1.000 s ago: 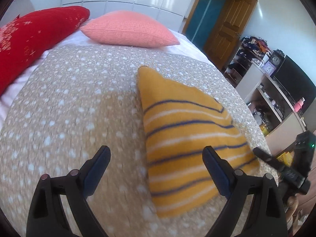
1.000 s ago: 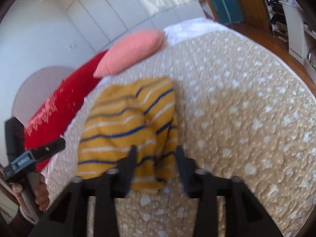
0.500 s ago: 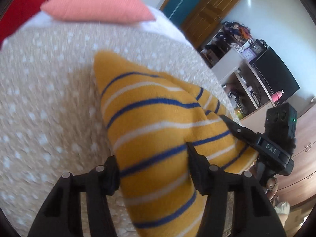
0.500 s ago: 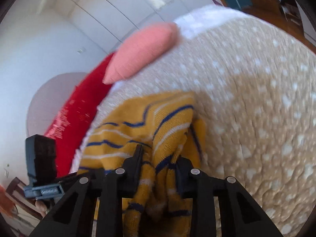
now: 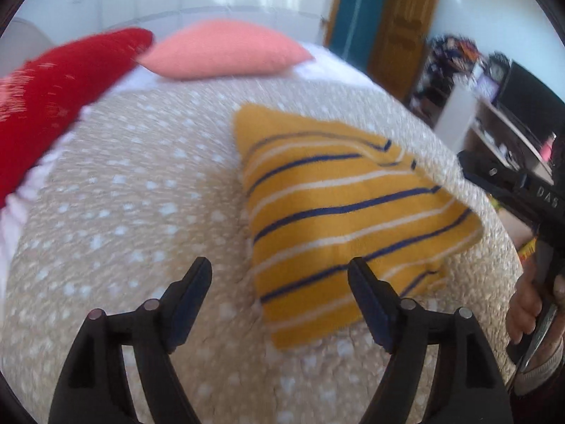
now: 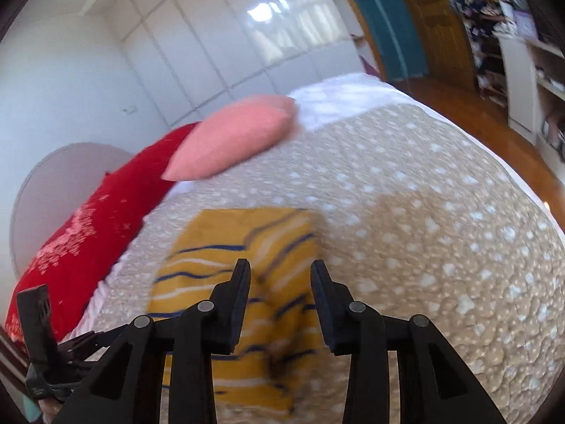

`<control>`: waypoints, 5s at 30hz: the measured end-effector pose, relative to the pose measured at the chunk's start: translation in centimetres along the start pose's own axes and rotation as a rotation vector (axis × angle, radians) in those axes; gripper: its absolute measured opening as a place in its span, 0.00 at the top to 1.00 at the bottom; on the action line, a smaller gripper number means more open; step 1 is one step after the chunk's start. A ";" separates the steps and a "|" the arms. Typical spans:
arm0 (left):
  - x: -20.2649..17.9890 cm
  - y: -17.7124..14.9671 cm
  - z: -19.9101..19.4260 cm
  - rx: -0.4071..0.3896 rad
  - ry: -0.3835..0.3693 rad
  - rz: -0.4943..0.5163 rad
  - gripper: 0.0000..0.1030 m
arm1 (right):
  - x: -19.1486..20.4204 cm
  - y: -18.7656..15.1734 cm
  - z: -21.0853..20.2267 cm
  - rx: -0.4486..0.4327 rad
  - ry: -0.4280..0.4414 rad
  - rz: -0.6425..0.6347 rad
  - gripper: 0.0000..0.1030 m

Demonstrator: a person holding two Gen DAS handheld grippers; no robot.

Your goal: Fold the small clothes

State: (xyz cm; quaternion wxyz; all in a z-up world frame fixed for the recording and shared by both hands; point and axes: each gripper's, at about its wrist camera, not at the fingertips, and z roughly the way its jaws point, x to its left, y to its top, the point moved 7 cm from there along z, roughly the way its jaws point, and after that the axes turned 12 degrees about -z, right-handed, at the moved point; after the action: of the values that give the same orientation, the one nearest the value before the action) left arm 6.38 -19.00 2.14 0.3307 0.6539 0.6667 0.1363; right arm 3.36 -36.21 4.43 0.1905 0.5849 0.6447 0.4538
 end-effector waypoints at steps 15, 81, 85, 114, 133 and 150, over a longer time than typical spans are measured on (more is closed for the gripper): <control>-0.4 -2.4 -18.5 -0.650 0.279 0.052 0.00 | 4.0 -8.3 -4.7 -0.052 -0.194 0.013 0.33; -2.4 -12.0 -6.4 -0.085 0.390 0.285 0.00 | 3.6 -14.1 -4.0 -0.015 -0.416 -0.057 0.21; -2.3 -12.1 -6.2 -0.077 0.394 0.285 0.00 | 3.5 -14.1 -3.9 -0.013 -0.416 -0.059 0.21; -2.0 -13.3 -5.3 -0.049 0.427 0.328 0.00 | 3.3 -14.3 -3.1 0.010 -0.416 -0.090 0.16; -2.1 -14.0 -5.0 -0.036 0.428 0.359 0.00 | 3.5 -14.4 -2.6 0.020 -0.428 -0.108 0.14; -2.0 -14.0 -4.9 -0.034 0.431 0.361 0.00 | 3.5 -14.4 -2.5 0.021 -0.429 -0.108 0.13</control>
State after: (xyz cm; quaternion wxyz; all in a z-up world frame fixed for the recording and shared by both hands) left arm -7.80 -21.20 -2.29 0.1624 0.7124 0.5919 0.3402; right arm -7.85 -32.46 -4.89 0.3414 0.6344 0.6246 0.3014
